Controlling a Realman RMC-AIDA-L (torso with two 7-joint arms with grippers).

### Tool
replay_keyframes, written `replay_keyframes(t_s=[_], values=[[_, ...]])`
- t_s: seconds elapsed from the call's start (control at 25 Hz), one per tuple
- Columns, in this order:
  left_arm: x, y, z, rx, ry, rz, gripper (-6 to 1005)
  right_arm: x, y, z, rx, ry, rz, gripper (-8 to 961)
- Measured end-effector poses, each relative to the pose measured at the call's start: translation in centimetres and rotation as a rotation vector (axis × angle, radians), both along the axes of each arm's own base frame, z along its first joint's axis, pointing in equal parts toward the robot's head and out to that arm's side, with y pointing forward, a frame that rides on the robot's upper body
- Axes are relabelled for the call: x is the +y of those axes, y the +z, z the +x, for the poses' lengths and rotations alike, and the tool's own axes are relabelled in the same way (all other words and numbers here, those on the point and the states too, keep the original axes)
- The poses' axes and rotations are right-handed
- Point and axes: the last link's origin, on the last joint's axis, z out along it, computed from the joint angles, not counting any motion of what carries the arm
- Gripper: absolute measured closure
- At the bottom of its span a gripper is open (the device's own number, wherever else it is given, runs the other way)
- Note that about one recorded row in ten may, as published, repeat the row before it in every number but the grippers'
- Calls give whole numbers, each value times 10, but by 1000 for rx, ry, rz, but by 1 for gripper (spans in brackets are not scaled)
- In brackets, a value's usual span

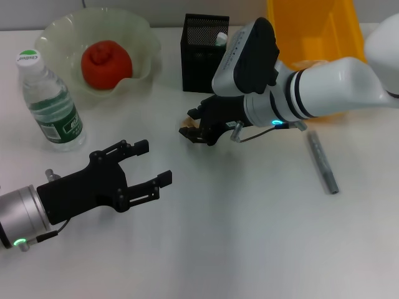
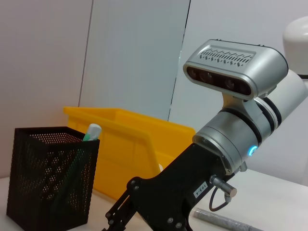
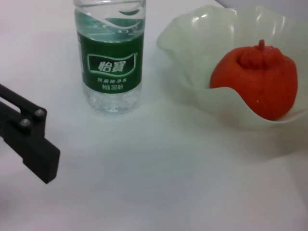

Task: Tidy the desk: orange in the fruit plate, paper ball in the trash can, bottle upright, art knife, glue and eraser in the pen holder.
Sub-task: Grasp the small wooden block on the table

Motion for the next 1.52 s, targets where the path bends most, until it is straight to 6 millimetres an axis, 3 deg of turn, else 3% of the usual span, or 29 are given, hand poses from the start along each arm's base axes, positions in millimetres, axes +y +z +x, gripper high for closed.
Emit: replay_keyframes(t_s=[1.24, 1.52], values=[[1, 0, 2, 3, -16, 5, 182, -1, -1, 4, -7, -25, 7, 568], [2, 0, 2, 0, -18, 7, 182, 0, 0, 4, 7, -29, 20, 686]])
